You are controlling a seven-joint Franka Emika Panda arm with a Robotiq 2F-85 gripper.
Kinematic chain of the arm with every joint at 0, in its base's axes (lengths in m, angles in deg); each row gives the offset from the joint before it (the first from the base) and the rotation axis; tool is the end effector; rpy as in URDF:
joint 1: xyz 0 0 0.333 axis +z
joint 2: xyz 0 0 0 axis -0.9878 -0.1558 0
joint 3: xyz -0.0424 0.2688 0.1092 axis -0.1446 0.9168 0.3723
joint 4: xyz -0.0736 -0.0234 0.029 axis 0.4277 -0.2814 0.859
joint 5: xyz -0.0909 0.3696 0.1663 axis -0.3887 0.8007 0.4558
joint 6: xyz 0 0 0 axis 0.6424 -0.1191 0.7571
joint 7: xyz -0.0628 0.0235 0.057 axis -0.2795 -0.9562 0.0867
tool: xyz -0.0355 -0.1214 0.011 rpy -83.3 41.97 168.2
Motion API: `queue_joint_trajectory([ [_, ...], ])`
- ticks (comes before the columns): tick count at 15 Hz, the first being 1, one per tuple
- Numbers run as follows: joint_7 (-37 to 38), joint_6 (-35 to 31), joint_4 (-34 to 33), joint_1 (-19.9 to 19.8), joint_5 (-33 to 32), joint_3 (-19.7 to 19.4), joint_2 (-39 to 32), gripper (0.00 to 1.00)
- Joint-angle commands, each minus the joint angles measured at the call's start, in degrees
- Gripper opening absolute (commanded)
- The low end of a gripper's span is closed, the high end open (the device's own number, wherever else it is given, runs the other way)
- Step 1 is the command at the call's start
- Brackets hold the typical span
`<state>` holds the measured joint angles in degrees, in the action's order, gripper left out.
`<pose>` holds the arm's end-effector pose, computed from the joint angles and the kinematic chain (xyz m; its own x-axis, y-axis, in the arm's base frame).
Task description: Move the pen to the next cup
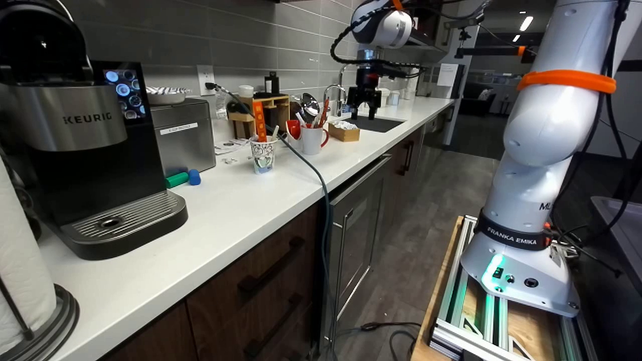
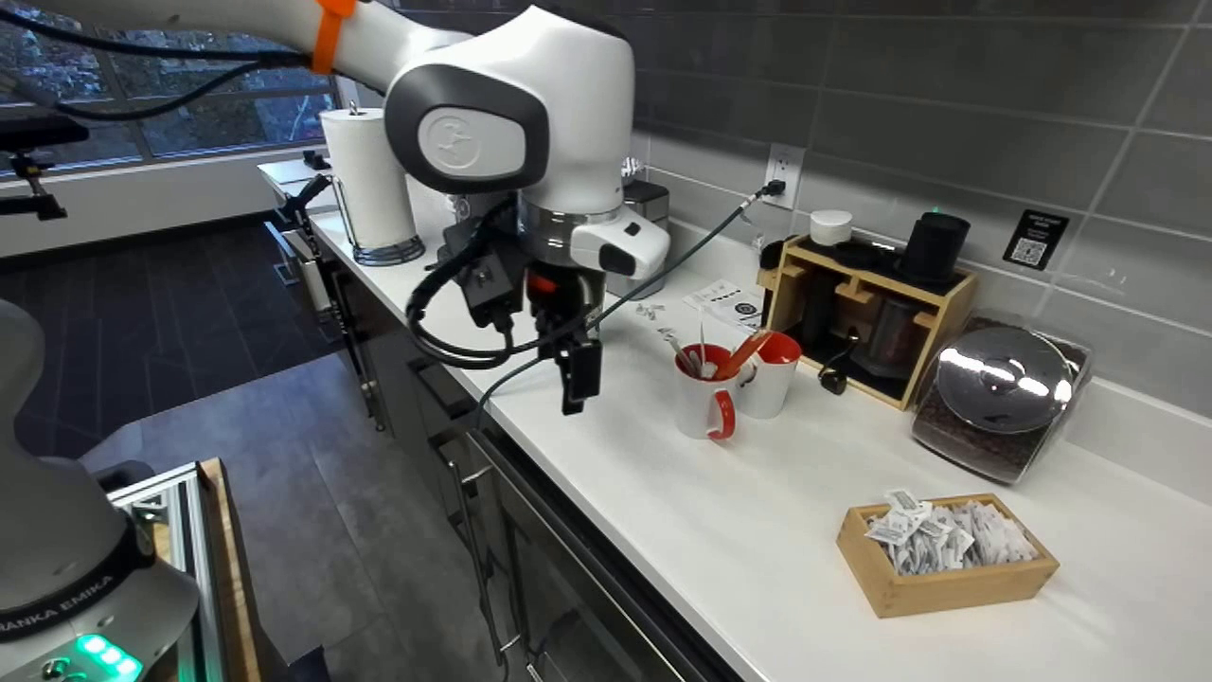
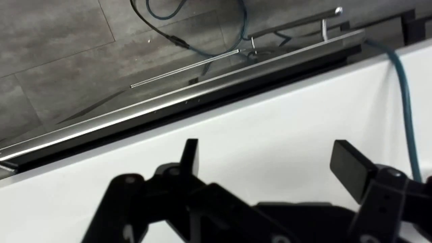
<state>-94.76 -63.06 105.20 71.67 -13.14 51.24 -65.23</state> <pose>0.4918 -0.2339 0.3747 0.9638 -0.2619 -0.0510 -0.2653 -0.9609 -0.0789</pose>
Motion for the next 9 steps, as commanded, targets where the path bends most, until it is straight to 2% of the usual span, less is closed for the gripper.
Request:
queue_joint_trajectory([
  [1,8.86,0.91,-13.35,-1.47,4.38,1.50,-8.33,1.00],
  [5,19.52,-0.28,-20.25,-0.92,6.90,3.65,-10.27,1.00],
  [7,16.82,0.34,-20.72,-1.32,7.72,4.64,-10.17,1.00],
  [9,17.61,-0.09,-19.97,-1.25,5.89,4.94,-9.20,1.00],
])
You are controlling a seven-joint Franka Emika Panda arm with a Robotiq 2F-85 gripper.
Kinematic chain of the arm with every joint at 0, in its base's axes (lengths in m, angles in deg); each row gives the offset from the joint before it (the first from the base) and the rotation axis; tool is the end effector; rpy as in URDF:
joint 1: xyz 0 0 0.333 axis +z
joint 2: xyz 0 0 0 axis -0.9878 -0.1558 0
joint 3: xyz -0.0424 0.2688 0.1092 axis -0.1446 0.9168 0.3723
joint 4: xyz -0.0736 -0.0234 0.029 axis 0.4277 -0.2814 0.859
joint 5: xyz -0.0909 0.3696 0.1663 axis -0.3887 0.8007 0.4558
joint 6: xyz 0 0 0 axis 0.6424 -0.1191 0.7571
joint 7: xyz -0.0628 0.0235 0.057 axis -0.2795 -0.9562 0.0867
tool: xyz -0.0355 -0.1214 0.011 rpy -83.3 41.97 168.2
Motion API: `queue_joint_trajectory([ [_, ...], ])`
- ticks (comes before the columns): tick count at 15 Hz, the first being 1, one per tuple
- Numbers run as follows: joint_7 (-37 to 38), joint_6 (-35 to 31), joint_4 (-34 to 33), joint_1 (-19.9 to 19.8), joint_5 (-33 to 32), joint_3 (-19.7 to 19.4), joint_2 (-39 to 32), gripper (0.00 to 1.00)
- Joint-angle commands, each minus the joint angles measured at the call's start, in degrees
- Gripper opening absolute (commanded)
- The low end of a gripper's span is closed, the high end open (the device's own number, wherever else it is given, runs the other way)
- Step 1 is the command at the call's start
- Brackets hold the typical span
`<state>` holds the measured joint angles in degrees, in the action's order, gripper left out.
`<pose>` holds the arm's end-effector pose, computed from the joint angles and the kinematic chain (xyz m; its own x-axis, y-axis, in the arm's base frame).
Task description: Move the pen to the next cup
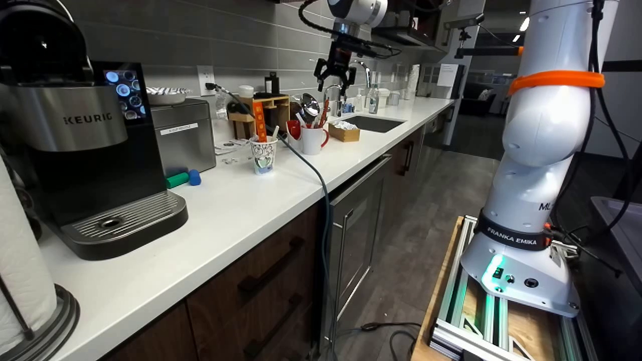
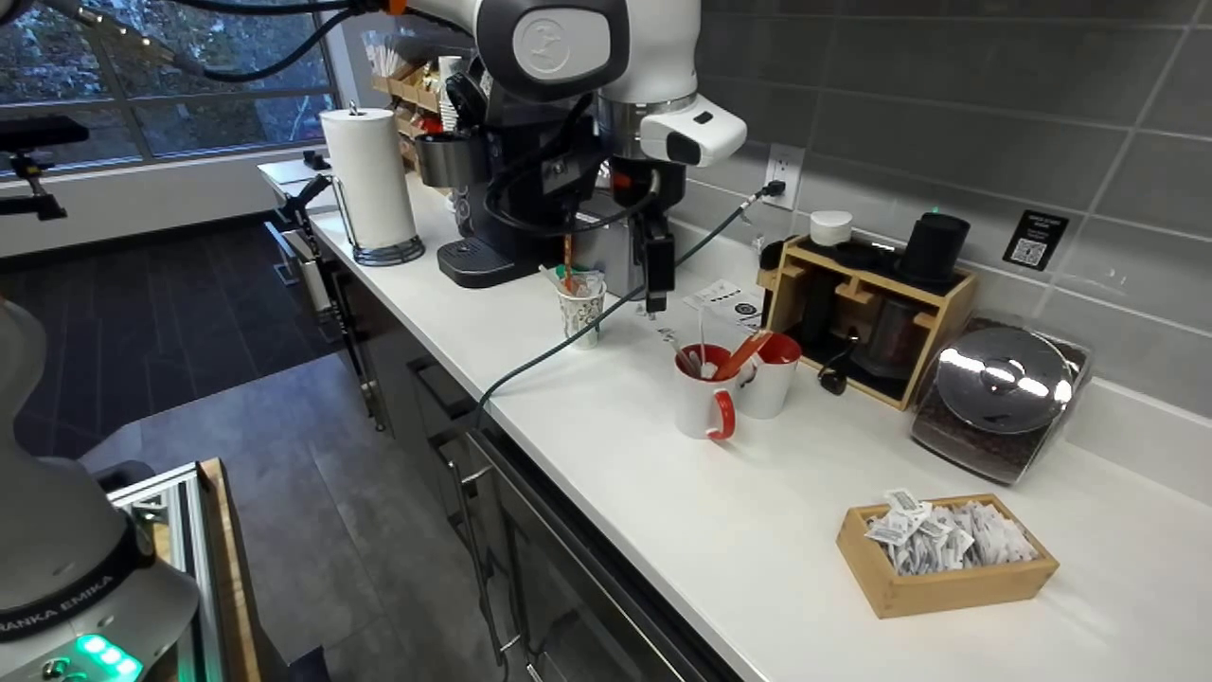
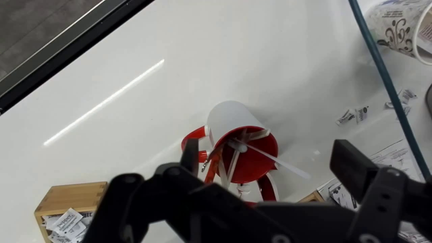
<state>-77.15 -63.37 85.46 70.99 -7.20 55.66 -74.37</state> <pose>0.5896 -0.2225 0.4559 0.8477 -0.5185 0.1119 -0.5025 -0.8526 -0.1436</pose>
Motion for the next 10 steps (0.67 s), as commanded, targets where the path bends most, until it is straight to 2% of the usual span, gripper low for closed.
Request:
queue_joint_trajectory([
  [1,-0.03,0.23,-0.31,-0.55,0.07,0.60,-0.12,1.00],
  [2,-0.06,0.23,-0.31,-0.60,0.14,0.59,-0.19,1.00],
  [4,9.15,5.29,-3.18,0.47,-1.50,0.86,-2.36,1.00],
  [7,21.09,7.59,-5.33,2.20,-5.89,1.52,-4.45,1.00],
  [10,32.03,7.02,-7.62,3.75,-8.83,1.67,-8.30,1.00],
])
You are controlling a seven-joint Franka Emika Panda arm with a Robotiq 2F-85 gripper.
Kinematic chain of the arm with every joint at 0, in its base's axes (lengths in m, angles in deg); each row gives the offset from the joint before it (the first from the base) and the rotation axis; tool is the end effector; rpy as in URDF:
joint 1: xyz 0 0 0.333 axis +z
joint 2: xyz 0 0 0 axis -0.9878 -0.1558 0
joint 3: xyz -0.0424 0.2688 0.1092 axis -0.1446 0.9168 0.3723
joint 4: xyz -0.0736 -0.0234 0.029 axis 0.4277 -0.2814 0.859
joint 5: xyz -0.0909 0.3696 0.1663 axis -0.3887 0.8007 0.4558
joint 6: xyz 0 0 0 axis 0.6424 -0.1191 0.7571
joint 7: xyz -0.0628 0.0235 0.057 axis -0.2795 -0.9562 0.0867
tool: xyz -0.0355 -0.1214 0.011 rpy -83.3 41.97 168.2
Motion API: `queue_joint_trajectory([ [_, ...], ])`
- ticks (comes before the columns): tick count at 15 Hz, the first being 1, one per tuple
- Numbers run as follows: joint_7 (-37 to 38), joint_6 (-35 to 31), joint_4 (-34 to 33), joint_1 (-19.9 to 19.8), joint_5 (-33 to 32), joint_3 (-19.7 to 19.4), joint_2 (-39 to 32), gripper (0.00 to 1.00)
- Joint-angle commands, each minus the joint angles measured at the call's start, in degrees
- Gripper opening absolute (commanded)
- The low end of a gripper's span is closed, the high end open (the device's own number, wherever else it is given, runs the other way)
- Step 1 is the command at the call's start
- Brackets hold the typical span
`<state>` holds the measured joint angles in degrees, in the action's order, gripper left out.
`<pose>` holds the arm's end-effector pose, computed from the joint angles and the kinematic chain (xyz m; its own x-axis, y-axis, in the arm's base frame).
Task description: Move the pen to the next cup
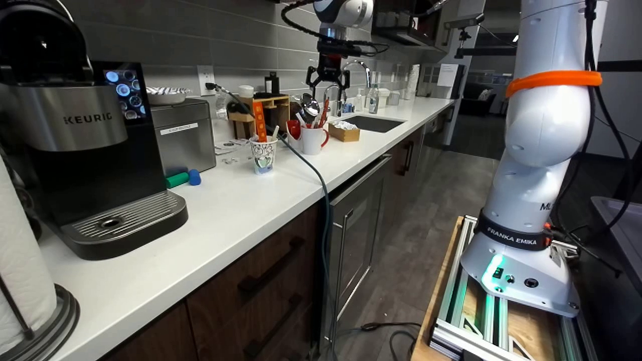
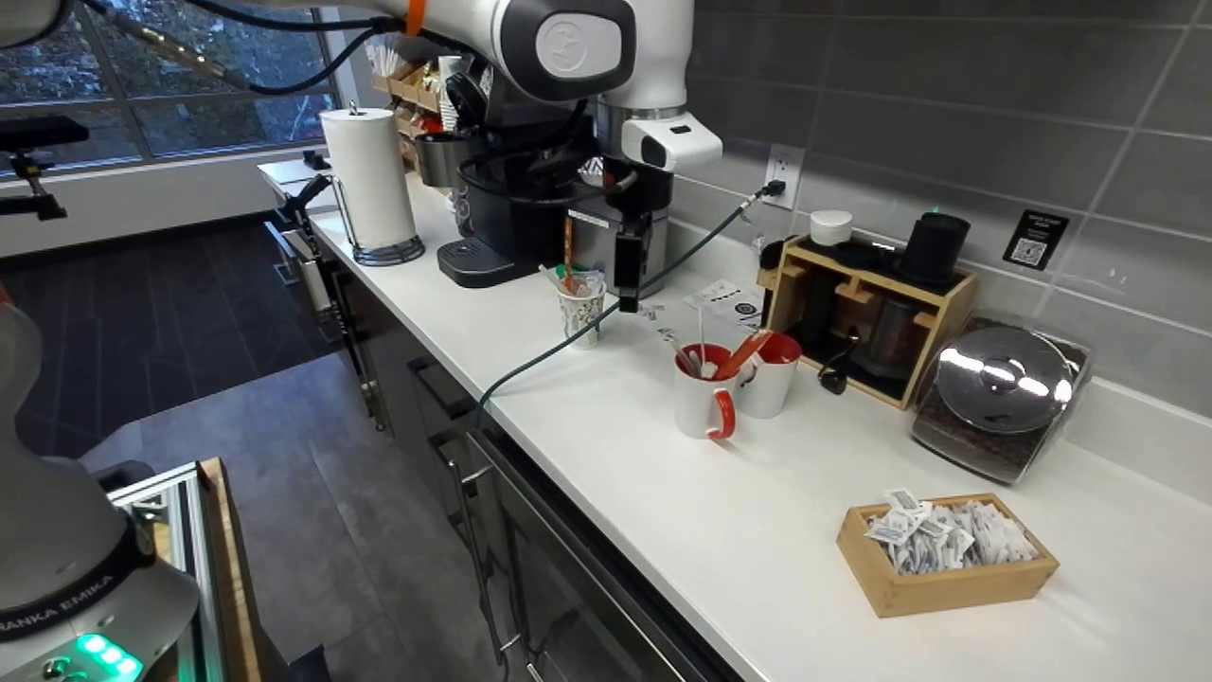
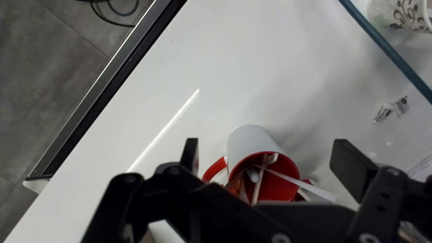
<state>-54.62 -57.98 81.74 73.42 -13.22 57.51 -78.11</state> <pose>0.6090 -0.1856 0.4380 0.6837 -0.7295 0.0198 -0.7286 -0.6838 -0.0383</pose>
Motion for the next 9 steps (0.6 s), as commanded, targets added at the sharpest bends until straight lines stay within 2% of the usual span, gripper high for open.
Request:
queue_joint_trajectory([
  [1,12.80,1.85,-4.62,1.81,-3.45,-0.32,-6.00,1.00],
  [3,16.91,0.83,-5.44,2.16,-4.06,-0.51,-8.50,1.00],
  [9,20.18,-2.78,-5.98,1.06,-2.38,-1.56,-12.27,1.00],
])
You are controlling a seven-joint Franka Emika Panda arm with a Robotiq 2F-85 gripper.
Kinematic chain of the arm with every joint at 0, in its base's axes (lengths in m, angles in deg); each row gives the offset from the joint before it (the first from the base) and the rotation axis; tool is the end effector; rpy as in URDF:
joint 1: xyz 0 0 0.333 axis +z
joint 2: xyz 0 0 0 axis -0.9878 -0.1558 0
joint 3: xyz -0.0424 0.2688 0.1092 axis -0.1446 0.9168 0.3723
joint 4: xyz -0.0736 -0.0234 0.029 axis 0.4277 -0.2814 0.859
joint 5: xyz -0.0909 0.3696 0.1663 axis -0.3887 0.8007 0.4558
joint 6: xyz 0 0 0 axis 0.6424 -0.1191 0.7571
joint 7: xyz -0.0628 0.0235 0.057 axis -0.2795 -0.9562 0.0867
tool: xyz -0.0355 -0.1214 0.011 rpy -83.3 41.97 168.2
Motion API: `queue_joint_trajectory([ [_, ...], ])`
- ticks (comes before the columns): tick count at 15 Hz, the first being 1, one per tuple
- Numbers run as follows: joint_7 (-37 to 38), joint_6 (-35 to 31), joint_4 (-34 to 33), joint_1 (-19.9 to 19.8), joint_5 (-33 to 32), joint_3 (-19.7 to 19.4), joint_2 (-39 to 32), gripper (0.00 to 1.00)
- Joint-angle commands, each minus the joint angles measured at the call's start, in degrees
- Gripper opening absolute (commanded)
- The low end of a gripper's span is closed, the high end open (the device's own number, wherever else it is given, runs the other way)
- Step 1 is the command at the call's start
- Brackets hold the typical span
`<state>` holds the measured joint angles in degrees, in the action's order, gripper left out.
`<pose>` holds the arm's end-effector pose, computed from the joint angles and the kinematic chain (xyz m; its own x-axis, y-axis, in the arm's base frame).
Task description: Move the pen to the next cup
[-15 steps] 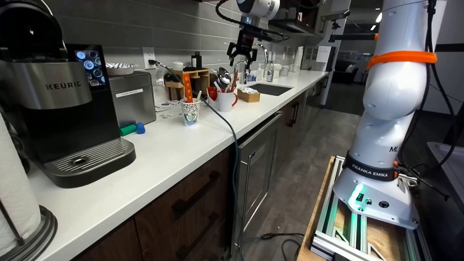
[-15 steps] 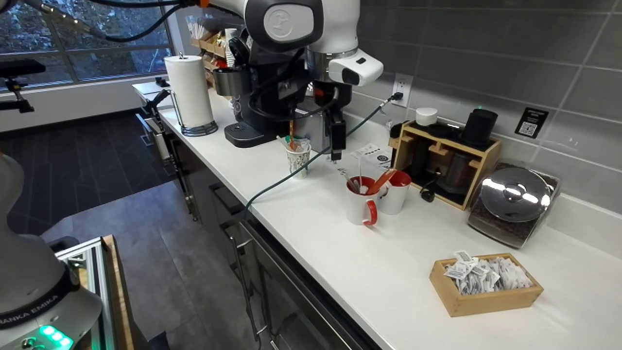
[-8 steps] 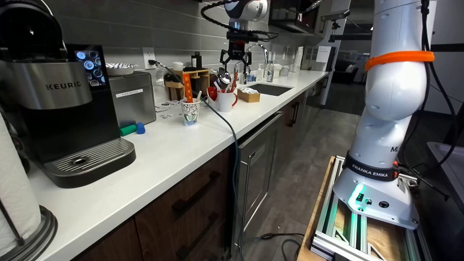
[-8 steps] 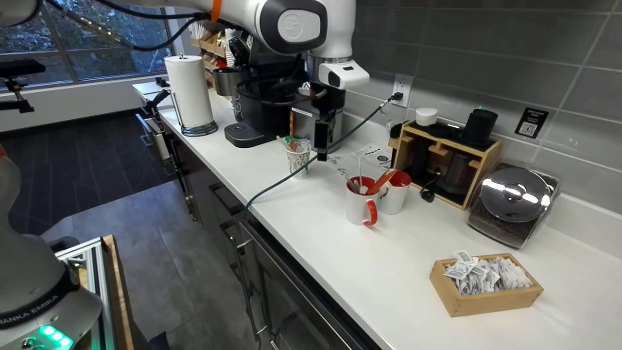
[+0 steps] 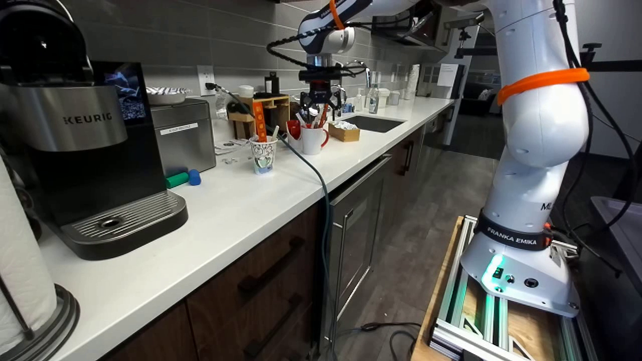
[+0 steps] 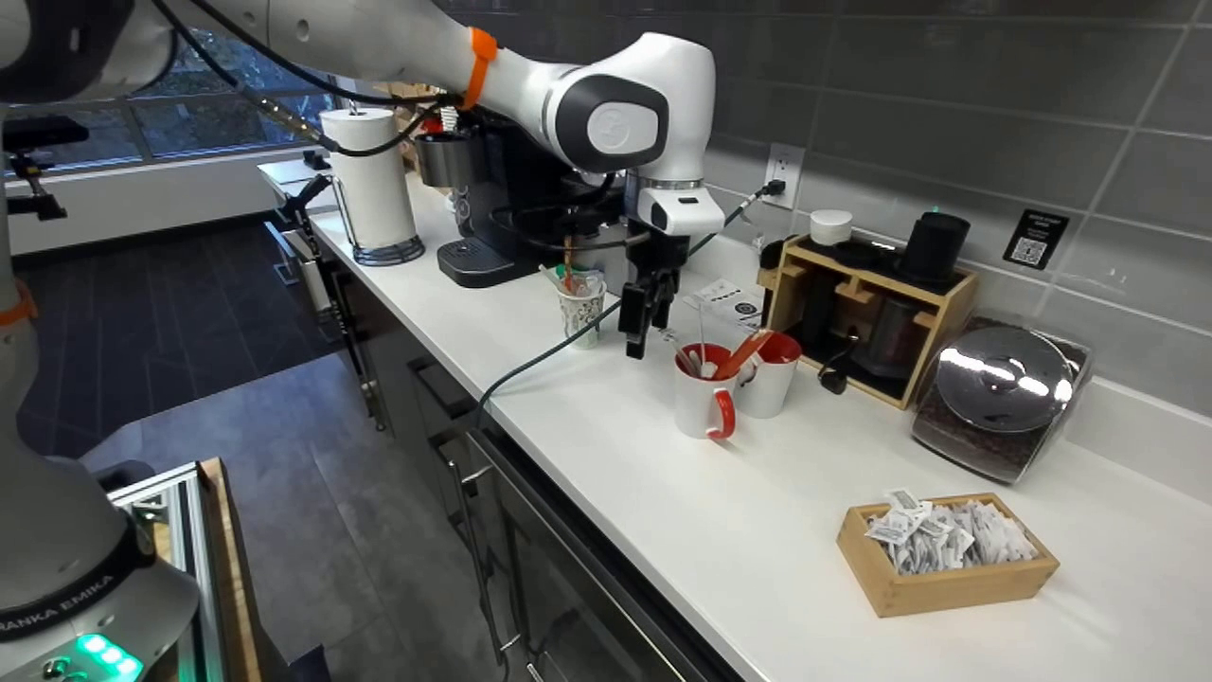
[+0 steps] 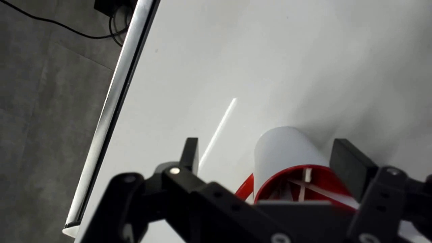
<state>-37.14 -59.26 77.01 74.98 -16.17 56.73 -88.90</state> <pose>0.6414 -0.1860 0.3602 0.4671 -0.8841 0.0131 -0.8821 -0.4650 0.0749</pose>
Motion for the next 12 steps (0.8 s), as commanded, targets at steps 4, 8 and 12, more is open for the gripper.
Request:
queue_joint_trajectory([
  [4,5.15,-3.90,-1.32,-1.21,1.09,-1.61,-2.21,1.00],
  [8,3.59,-2.66,-0.90,-1.48,0.43,-1.50,-1.65,1.00],
  [12,6.07,-3.14,-1.97,-1.27,0.26,-1.95,-2.31,1.00],
])
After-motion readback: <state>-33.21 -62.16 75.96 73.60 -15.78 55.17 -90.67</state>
